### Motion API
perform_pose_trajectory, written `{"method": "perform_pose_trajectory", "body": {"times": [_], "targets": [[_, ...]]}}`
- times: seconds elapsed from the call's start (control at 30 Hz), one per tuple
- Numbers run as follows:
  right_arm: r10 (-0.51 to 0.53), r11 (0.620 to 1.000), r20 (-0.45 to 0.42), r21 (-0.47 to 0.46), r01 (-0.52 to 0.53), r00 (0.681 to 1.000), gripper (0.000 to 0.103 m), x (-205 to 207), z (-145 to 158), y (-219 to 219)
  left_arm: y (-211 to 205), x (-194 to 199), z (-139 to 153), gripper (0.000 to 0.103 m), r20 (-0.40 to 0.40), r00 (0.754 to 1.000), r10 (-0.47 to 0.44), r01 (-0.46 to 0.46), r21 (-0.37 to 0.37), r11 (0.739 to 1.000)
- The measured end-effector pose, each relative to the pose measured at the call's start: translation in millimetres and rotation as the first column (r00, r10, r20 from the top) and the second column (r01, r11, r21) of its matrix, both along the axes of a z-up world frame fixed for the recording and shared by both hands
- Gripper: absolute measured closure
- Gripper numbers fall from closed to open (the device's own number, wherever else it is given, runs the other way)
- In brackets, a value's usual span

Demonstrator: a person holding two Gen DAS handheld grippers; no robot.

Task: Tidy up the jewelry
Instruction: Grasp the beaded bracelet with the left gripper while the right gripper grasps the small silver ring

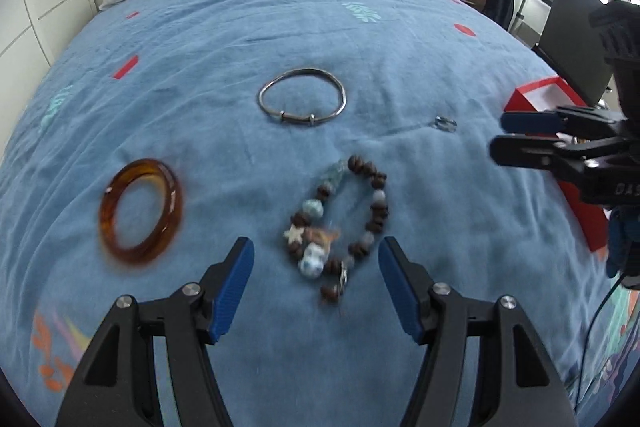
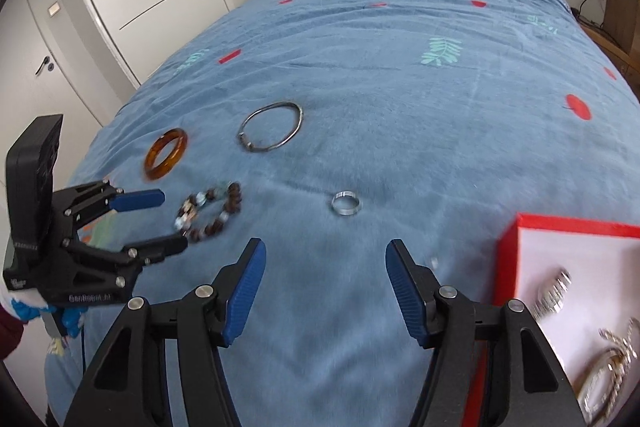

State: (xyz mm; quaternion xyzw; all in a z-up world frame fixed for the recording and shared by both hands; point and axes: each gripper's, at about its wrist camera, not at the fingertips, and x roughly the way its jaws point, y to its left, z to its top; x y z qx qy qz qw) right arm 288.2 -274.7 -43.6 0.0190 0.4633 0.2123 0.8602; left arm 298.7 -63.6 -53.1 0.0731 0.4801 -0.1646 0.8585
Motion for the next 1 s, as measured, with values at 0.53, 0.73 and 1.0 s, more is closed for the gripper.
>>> {"method": "perform_pose_trajectory", "body": {"times": [0.53, 0.73, 1.0], "targets": [[-0.047, 0.999, -0.065, -0.016, 0.046, 0.997, 0.058, 47, -32, 13, -11, 26, -22, 0.040, -0.011, 0.999, -0.052, 0.051, -0.033, 0.998], [-0.049, 0.999, -0.071, -0.013, 0.048, 0.996, 0.082, 46, -34, 12, -13, 19, -21, 0.055, 0.010, 0.999, -0.051, 0.051, -0.016, 0.999], [-0.036, 0.999, -0.054, -0.010, 0.036, 0.998, 0.083, 26, -23, 13, -5, 3, -3, 0.089, 0.021, 0.999, -0.038, 0.039, -0.026, 0.999]]}}
